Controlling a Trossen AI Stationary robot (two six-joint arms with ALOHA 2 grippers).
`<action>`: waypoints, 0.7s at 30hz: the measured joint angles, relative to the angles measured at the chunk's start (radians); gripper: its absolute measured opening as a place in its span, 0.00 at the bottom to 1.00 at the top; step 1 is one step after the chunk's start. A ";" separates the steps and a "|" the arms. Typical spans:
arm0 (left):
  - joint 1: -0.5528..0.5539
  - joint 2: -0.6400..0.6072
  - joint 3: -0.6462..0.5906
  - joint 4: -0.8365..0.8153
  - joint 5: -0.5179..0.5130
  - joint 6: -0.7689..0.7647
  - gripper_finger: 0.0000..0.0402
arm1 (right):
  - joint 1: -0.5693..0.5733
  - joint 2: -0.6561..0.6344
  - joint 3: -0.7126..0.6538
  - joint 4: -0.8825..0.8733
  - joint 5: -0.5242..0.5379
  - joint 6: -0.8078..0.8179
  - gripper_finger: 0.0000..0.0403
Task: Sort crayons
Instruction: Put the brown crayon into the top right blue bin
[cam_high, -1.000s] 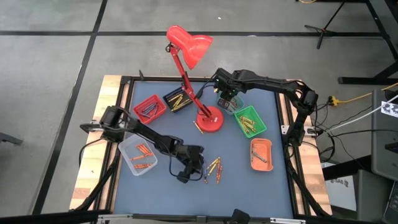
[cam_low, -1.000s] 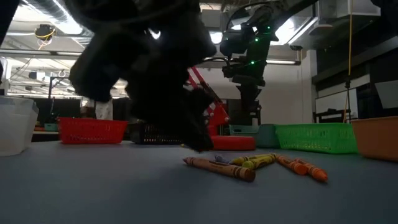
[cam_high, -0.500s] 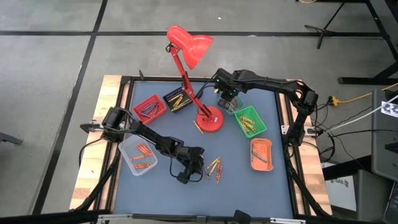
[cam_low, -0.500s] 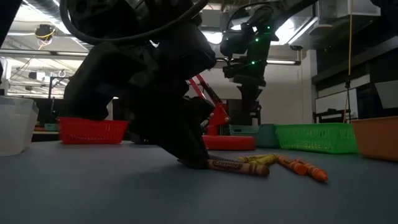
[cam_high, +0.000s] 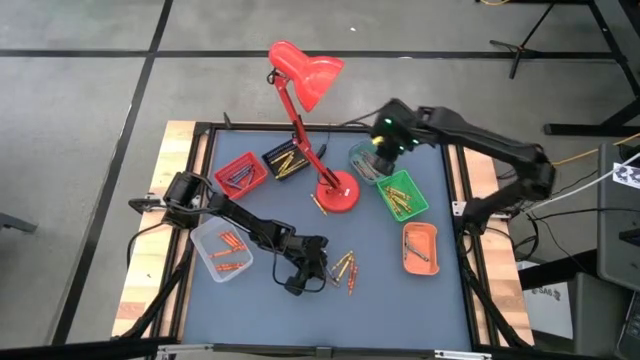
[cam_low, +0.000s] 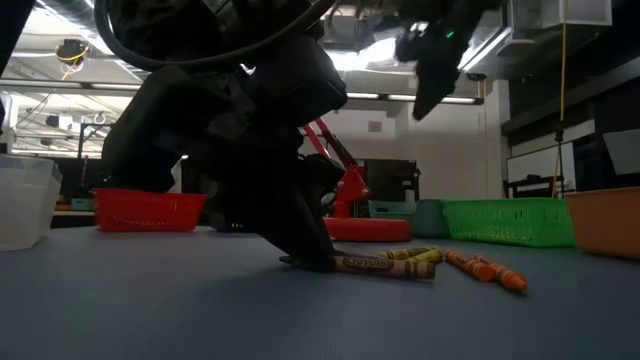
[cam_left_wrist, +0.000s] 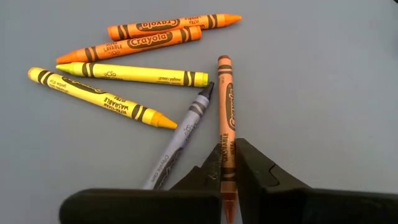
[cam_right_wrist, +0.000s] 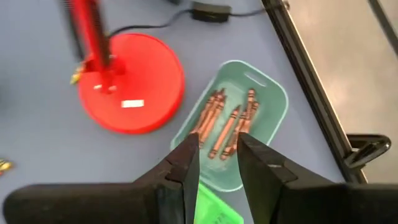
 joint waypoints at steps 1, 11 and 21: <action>0.000 -0.005 0.000 -0.002 -0.001 0.000 0.02 | 0.013 -0.038 -0.023 0.008 -0.004 0.000 0.26; 0.006 -0.046 0.000 0.030 -0.035 -0.010 0.02 | 0.284 -0.392 -0.378 0.247 -0.028 0.138 0.26; 0.048 -0.074 0.060 0.063 -0.109 -0.026 0.02 | 0.549 -0.485 -0.607 0.559 -0.028 0.158 0.26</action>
